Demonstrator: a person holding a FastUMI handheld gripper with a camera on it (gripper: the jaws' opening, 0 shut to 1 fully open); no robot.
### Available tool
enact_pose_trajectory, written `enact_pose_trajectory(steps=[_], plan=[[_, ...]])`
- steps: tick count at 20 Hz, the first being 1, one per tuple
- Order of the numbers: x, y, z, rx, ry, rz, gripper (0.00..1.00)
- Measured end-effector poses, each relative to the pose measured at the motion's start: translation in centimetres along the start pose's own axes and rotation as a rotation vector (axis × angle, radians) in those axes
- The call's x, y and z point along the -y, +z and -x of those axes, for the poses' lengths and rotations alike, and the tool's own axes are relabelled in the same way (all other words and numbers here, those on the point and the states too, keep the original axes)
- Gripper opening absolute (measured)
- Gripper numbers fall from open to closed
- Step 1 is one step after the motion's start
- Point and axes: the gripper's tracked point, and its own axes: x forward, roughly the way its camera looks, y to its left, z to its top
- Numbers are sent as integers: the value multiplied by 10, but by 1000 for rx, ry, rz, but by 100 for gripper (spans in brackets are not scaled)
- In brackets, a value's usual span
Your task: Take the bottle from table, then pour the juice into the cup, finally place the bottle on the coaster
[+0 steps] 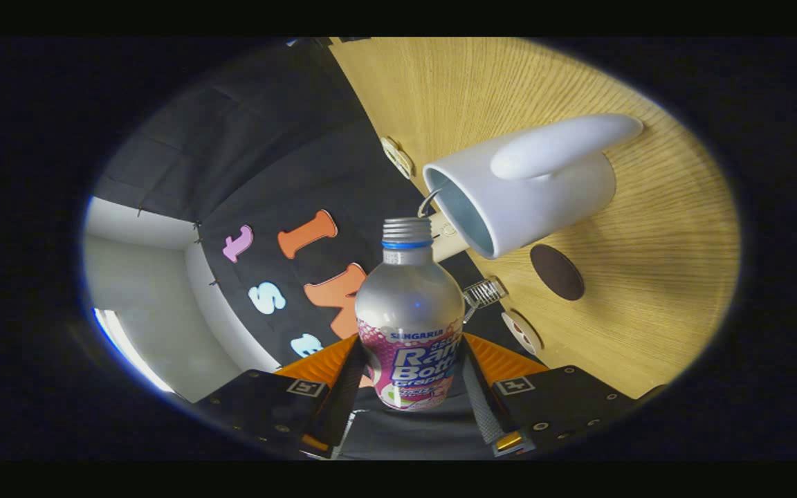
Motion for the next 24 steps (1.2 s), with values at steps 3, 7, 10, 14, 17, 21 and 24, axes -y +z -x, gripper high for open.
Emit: enact_pose_trajectory(steps=[3,7,10,14,17,21,24], plan=[[-3,-2,-1,-3,16,-26,74],[1,-4,-5,-8,9,-42,74],[-2,-6,-6,-12,16,-55,74],[-4,-8,-7,-17,21,-72,74],[-7,-9,-7,-20,24,-89,74],[-13,-11,-9,-25,31,-110,74],[-14,-10,-9,-25,36,-136,74]])
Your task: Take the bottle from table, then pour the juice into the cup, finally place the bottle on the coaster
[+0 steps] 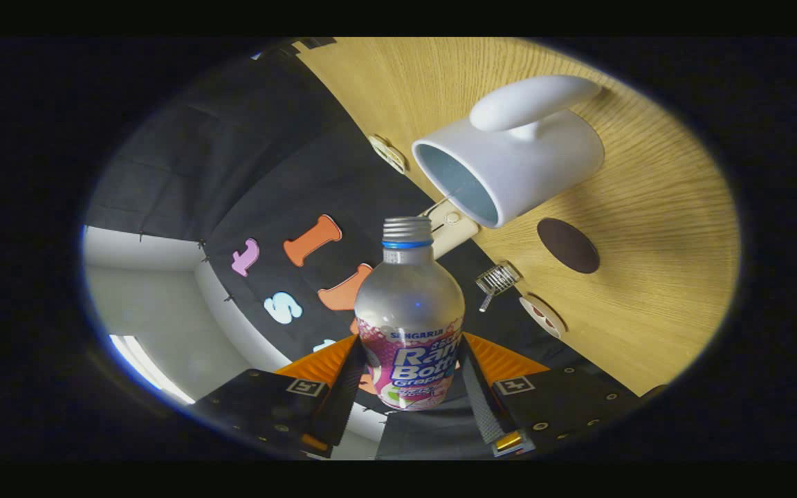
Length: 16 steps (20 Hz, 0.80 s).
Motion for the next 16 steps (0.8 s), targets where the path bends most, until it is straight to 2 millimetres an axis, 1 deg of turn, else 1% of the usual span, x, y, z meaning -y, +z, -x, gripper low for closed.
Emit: enact_pose_trajectory(steps=[3,8,12,16], plan=[[-4,0,-2,1,9,-20,74],[-7,5,-2,7,31,-56,74],[-17,9,-5,17,44,-73,74],[-22,13,-6,23,52,-88,74]])
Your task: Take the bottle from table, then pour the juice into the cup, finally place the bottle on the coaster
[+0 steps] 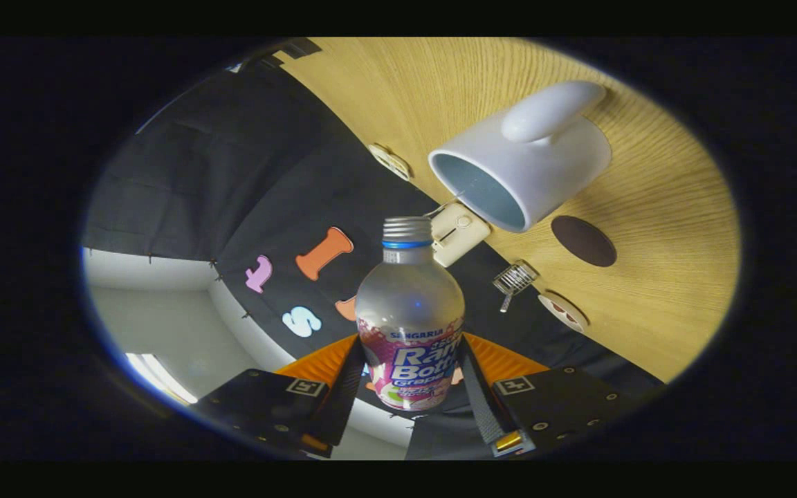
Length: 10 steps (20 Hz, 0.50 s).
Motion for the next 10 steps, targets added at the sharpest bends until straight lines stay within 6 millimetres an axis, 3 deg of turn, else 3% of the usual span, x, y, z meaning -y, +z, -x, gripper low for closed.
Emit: enact_pose_trajectory(steps=[10], plan=[[-3,-1,0,4,3,-65,74]])
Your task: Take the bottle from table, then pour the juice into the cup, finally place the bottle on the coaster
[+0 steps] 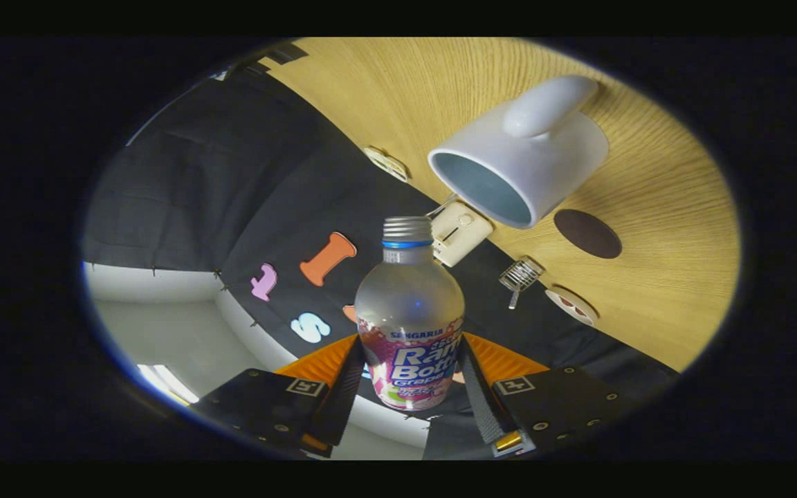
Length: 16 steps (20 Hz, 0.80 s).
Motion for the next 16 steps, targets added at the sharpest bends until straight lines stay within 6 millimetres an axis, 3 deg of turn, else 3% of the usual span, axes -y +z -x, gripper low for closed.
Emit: enact_pose_trajectory(steps=[8,16], plan=[[18,-2,0,-5,-38,46,74],[38,3,6,-26,-109,387,74]])
